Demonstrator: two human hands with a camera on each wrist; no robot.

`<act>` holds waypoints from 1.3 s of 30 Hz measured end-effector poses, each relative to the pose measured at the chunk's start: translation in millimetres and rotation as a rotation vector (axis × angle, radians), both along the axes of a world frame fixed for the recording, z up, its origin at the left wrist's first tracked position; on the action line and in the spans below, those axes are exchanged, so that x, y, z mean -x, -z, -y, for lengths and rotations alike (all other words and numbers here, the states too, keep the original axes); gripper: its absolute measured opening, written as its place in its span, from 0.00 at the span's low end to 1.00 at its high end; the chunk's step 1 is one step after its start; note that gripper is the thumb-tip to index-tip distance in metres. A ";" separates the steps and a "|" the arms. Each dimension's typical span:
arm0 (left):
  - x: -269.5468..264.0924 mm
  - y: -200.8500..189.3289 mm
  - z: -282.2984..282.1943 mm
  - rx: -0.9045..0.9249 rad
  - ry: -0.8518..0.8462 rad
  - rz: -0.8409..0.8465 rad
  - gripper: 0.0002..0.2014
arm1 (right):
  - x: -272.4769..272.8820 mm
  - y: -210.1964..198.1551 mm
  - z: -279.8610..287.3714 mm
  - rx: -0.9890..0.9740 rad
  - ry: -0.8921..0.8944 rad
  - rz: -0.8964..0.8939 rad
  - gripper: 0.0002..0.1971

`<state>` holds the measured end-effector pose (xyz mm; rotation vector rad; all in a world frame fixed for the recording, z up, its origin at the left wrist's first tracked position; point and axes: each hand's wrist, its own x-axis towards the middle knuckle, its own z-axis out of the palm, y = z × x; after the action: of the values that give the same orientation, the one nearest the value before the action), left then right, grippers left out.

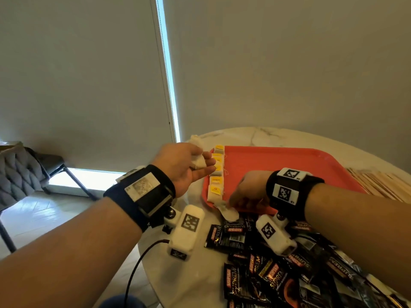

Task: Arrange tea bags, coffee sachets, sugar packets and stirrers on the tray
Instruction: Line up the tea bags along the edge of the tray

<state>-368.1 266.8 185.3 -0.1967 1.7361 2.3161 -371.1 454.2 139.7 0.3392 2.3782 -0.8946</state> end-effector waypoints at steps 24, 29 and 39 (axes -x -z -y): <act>-2.5 -4.1 6.1 0.281 0.106 -0.157 0.17 | -2.3 -76.5 4.8 0.488 -0.133 -0.663 0.08; 5.6 -2.4 5.2 0.224 0.024 -0.175 0.14 | 4.7 -62.6 10.5 0.706 0.051 -0.679 0.20; 27.1 -4.9 15.8 -0.073 -0.128 -0.008 0.23 | 35.1 -9.3 10.5 0.563 0.299 -0.507 0.23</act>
<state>-395.2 251.0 190.3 -0.2932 1.6851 2.4688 -406.2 443.7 149.0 0.2624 2.3967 -1.9239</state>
